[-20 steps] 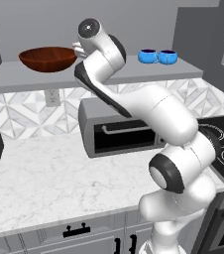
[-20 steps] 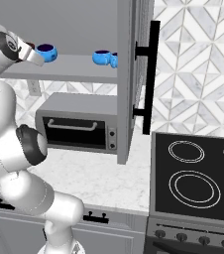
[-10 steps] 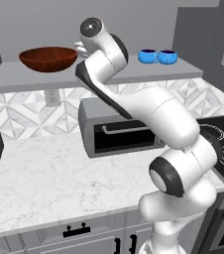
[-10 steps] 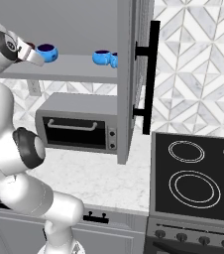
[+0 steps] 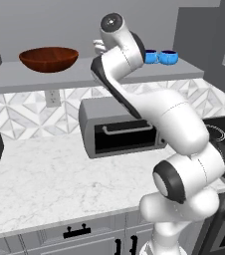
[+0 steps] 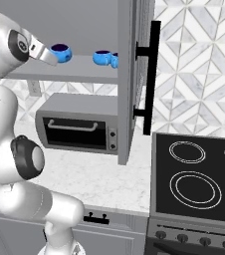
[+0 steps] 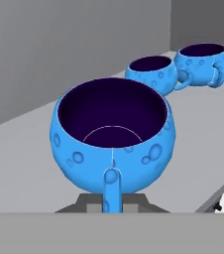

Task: Gather all objects into one cabinet and sort the glasses and bowls to opposite sides.

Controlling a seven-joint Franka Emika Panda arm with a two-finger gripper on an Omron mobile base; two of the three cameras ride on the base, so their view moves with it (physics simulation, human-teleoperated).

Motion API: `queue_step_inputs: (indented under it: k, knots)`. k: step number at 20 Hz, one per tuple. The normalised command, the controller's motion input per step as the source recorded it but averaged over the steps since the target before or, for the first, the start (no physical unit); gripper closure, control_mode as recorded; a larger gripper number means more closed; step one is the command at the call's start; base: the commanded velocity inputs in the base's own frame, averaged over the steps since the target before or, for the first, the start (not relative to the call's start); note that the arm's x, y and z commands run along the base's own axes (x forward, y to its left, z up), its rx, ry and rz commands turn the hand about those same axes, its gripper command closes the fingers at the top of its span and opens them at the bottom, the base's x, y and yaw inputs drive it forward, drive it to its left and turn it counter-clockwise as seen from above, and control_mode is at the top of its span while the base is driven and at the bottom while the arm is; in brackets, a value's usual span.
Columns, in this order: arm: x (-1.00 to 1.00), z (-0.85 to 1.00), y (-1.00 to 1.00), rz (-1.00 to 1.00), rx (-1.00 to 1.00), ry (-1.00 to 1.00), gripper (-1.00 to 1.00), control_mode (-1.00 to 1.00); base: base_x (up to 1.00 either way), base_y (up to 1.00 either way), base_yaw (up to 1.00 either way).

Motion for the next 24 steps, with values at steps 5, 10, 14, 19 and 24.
queue_step_inputs:
  k: [5,10,14,19,24]
  knots:
    - [-0.32,0.0,-0.67,0.0,0.0,0.0,1.0,-1.0,0.0,0.0,0.0]
    - [-0.17,0.0,-0.69,0.0,0.0,0.0,1.0,-1.0,0.0,0.0,0.0]
    - [0.0,0.0,-0.75,0.0,0.0,0.0,1.0,-1.0,0.0,0.0,0.0]
    - [-0.05,0.0,-0.77,0.0,0.0,0.0,1.0,-1.0,0.0,0.0,0.0]
    - [-0.16,-0.01,-0.64,0.0,0.0,0.02,1.0,-1.0,0.0,0.0,0.0]
